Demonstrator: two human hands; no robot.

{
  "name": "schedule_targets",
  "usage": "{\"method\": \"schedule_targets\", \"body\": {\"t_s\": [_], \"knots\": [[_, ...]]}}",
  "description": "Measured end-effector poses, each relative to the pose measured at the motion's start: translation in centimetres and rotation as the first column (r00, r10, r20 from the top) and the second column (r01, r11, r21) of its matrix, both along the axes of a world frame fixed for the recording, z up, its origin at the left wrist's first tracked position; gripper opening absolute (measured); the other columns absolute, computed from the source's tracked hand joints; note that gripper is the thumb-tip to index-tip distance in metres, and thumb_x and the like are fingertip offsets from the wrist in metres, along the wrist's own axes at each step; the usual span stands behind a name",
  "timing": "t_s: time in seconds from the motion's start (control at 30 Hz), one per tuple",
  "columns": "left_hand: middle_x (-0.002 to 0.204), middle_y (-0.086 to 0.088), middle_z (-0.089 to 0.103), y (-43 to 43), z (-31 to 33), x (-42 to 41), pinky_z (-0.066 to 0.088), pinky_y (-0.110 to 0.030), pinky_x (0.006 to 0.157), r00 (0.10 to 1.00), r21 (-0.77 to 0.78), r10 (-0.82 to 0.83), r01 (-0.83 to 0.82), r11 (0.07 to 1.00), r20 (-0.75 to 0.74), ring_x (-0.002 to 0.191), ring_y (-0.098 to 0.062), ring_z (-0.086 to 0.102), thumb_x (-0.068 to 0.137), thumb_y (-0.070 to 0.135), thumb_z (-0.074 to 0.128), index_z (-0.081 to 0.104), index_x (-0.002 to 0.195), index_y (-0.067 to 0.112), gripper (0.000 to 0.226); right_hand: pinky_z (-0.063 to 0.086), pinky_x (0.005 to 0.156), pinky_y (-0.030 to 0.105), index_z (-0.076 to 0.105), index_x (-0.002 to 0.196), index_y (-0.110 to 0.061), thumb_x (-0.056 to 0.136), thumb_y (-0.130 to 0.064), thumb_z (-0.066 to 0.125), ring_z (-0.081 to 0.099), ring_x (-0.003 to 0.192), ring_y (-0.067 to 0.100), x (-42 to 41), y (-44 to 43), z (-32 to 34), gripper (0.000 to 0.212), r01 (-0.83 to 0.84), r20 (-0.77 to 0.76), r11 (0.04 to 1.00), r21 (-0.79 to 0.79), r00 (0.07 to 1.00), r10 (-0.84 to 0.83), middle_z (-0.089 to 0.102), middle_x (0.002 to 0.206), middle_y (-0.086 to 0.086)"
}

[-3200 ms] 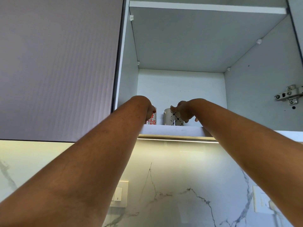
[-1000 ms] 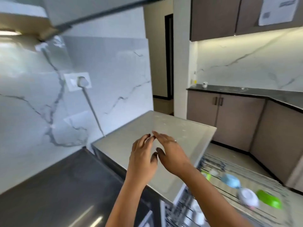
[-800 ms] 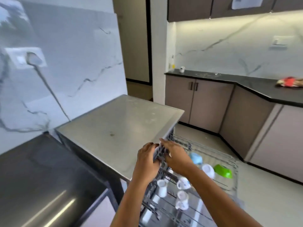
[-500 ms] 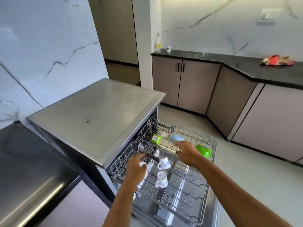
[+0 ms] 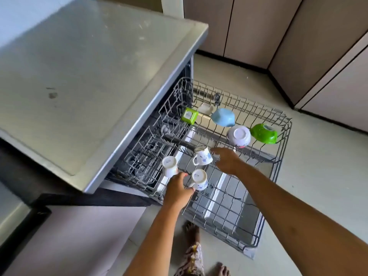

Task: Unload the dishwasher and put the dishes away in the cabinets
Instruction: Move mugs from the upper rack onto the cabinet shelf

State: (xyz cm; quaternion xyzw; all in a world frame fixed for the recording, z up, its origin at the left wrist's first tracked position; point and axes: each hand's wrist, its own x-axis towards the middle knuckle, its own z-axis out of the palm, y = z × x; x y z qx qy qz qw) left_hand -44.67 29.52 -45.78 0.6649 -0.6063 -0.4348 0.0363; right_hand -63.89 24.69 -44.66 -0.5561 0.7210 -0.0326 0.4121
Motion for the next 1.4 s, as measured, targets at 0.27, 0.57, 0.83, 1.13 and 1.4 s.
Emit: {"method": "schedule_targets", "body": {"t_s": [0.27, 0.57, 0.83, 1.13, 1.4], "knots": [[0.134, -0.003, 0.044, -2.3, -7.0, -3.2, 0.041, -0.036, 0.095, 0.980, 0.001, -0.143, 0.144, 0.990, 0.141, 0.125, -0.023, 0.042, 0.071, 0.045, 0.075, 0.036, 0.136, 0.019, 0.080, 0.040, 0.104, 0.039, 0.015, 0.151, -0.021, 0.087, -0.019, 0.063, 0.042, 0.130, 0.035, 0.8, -5.9, -6.9, 0.080, -0.202, -0.089, 0.974, 0.100, 0.973, 0.211, 0.036, 0.145, 0.017], [0.113, 0.000, 0.056, -2.6, -7.3, -3.0, 0.050, -0.033, 0.079, 0.990, -0.162, -0.050, 0.072, 0.984, 0.135, 0.101, -0.020, 0.055, 0.069, 0.047, 0.075, 0.048, 0.113, 0.017, 0.059, 0.045, 0.098, 0.037, 0.037, 0.140, -0.009, 0.082, -0.029, 0.071, 0.052, 0.120, 0.034, 1.7, -6.0, -9.1, 0.070, -0.044, 0.001, 0.999, -0.003, 0.999, 0.044, 0.050, 0.133, 0.017], [0.092, 0.002, 0.061, 0.9, -1.2, -0.7, 0.048, -0.027, 0.059, 0.694, 0.187, 0.460, -0.434, 0.881, -0.554, 0.082, -0.017, 0.058, 0.052, 0.039, 0.077, 0.052, 0.097, 0.025, 0.053, 0.051, 0.062, 0.027, 0.046, 0.127, -0.003, 0.087, -0.021, 0.066, 0.056, 0.074, 0.016, 1.0, 0.1, -3.7, 0.049, 0.577, 0.706, 0.760, 0.300, 0.402, -0.583, 0.062, 0.087, 0.004], [0.110, -0.001, 0.058, 10.0, 7.6, 1.7, 0.055, -0.033, 0.068, 0.146, 0.506, 0.699, -0.589, 0.630, -0.701, 0.098, -0.020, 0.059, 0.084, 0.002, 0.058, 0.044, 0.130, 0.016, 0.051, 0.046, 0.065, 0.029, 0.058, 0.091, -0.015, 0.085, -0.033, 0.063, 0.061, 0.073, 0.016, 6.2, 11.7, 4.9, 0.020, 0.460, 0.738, 0.650, 0.605, -0.020, -0.674, 0.060, 0.086, 0.004], [0.101, -0.018, 0.063, 16.8, 19.3, 9.3, 0.055, -0.040, 0.079, -0.220, 0.537, 0.545, -0.653, 0.534, -0.809, 0.091, -0.030, 0.064, 0.087, 0.006, 0.050, 0.057, 0.111, 0.006, 0.026, 0.056, 0.071, 0.035, 0.061, 0.091, -0.014, 0.091, -0.042, 0.053, 0.060, 0.072, 0.020, 15.7, 16.8, 17.0, 0.029, 0.310, 0.912, 0.864, 0.398, -0.034, -0.408, 0.063, 0.076, 0.008]]}}
